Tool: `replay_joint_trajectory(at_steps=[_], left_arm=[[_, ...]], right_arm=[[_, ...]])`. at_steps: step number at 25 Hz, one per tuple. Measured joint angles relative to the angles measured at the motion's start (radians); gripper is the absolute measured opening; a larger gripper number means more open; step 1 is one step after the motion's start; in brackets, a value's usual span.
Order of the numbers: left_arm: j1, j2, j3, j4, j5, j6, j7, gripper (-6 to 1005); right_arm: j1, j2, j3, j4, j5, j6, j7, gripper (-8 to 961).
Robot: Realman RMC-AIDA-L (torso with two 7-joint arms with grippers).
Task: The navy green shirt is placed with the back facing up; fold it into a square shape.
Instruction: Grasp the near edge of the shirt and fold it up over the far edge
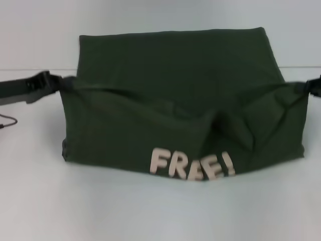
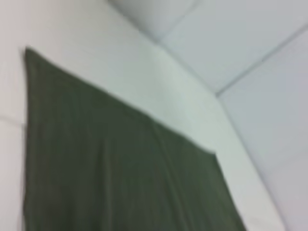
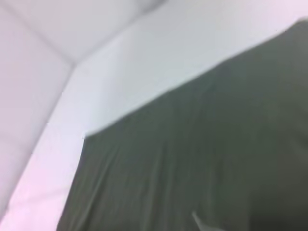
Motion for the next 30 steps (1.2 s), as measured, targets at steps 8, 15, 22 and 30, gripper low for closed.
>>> replay_joint_trajectory(at_steps=[8,15,22,30], left_arm=[[-0.005,-0.015,0.004,-0.067,-0.087,-0.126,0.066,2],[-0.011,-0.052,0.009,-0.076,-0.106,-0.245,0.105,3],[-0.028,-0.058,0.009,-0.129,-0.112,-0.299,0.157,2],[-0.048,-0.073,0.009,-0.154,-0.117,-0.387,0.192,3]], right_arm=[[-0.032,0.027,0.001,0.068,0.175,0.183,-0.084,56],[-0.047,0.073,0.002,0.089,0.273,0.335,-0.165,60],[-0.039,0.097,0.0,0.142,0.337,0.438,-0.255,64],[-0.044,0.134,0.003,0.157,0.453,0.54,-0.361,69]])
